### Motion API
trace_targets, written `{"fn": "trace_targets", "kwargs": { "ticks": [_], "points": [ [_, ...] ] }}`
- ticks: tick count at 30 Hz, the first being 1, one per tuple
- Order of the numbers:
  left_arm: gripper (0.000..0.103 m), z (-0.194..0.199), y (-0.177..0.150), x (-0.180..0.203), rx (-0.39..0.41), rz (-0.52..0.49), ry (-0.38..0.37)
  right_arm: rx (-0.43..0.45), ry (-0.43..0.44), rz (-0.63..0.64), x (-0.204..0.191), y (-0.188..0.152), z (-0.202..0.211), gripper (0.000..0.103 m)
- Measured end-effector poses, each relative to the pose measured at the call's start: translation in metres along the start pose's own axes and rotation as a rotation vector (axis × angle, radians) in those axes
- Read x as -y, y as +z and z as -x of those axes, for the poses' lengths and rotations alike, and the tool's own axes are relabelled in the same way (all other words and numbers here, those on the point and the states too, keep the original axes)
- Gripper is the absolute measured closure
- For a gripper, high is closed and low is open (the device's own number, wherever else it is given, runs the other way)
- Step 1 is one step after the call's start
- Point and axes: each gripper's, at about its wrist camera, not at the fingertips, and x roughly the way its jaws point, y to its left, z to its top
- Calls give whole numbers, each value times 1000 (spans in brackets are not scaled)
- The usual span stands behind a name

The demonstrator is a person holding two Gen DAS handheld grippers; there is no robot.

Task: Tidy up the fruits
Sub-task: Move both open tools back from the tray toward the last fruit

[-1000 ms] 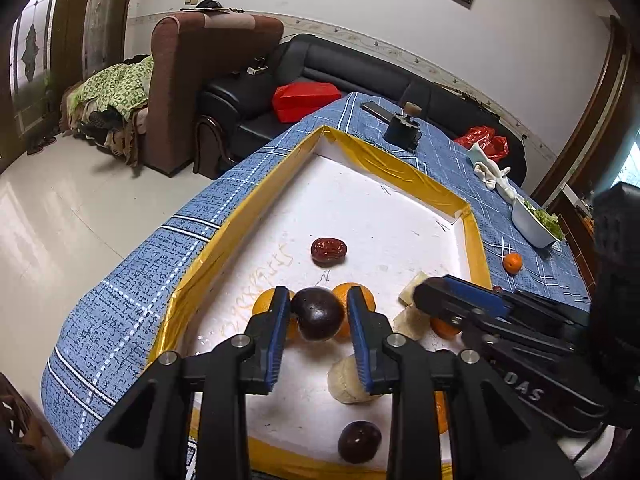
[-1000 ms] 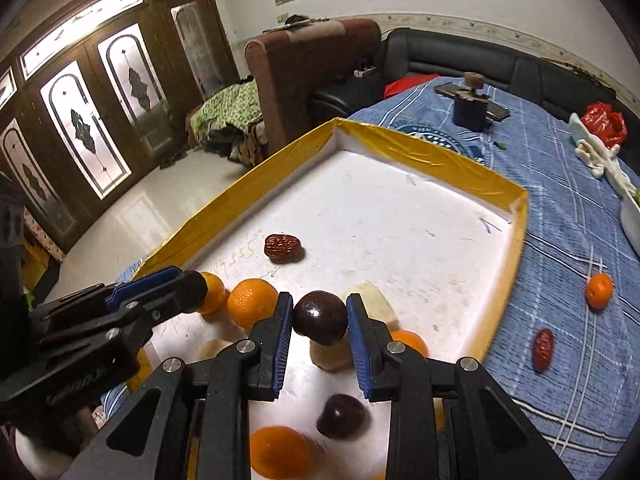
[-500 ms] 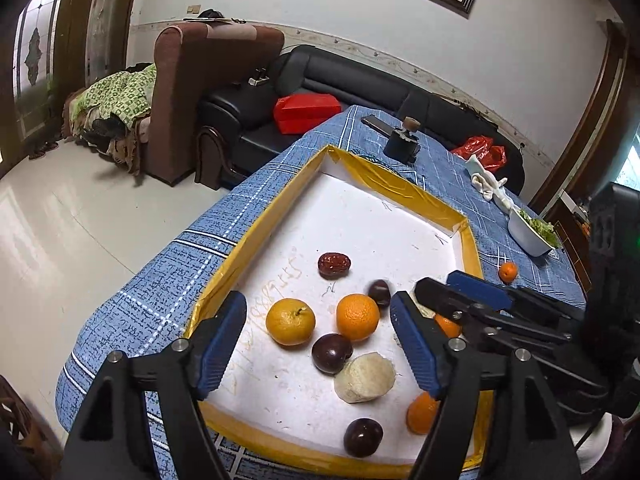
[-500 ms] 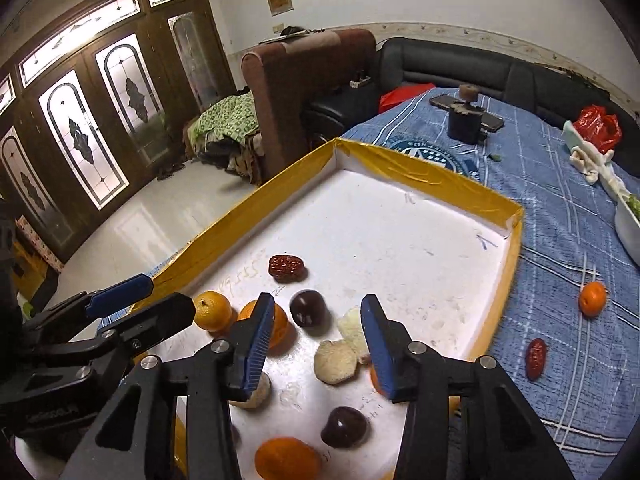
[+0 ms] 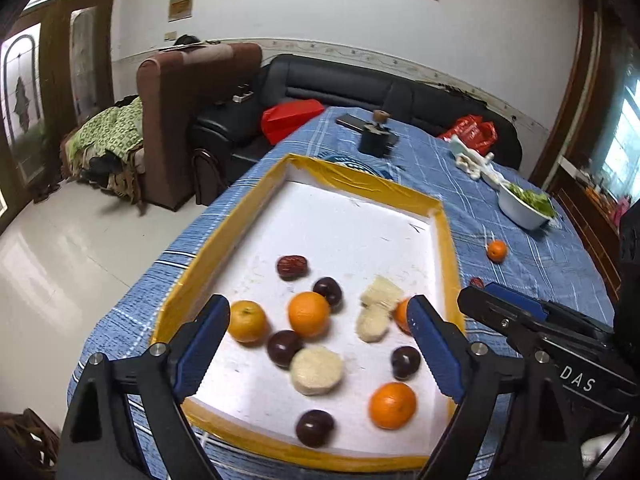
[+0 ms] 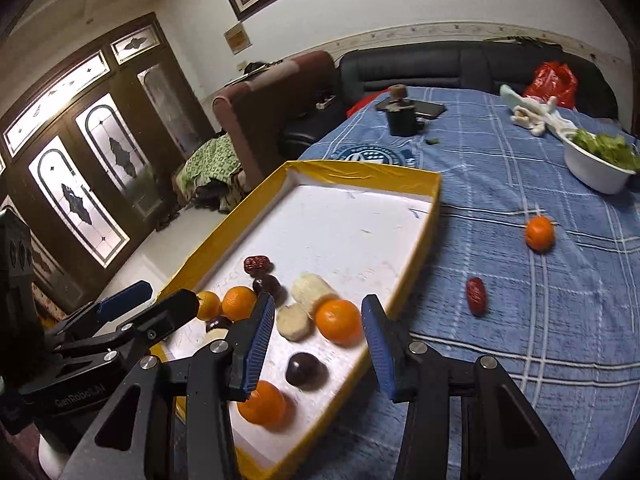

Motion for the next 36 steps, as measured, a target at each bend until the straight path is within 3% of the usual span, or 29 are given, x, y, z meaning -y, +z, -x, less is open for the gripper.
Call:
{"fn": "trace_targets", "kwargs": {
  "ticks": [10, 24, 36],
  "points": [
    [13, 19, -6, 40, 23, -77, 27, 15, -12, -57, 27, -14, 20, 51],
    [13, 18, -12, 86, 6, -165, 8, 31, -29, -125, 64, -27, 44, 48],
    [13, 12, -16, 103, -17, -197, -5, 29, -60, -171, 93, -34, 50, 47]
  ]
}}
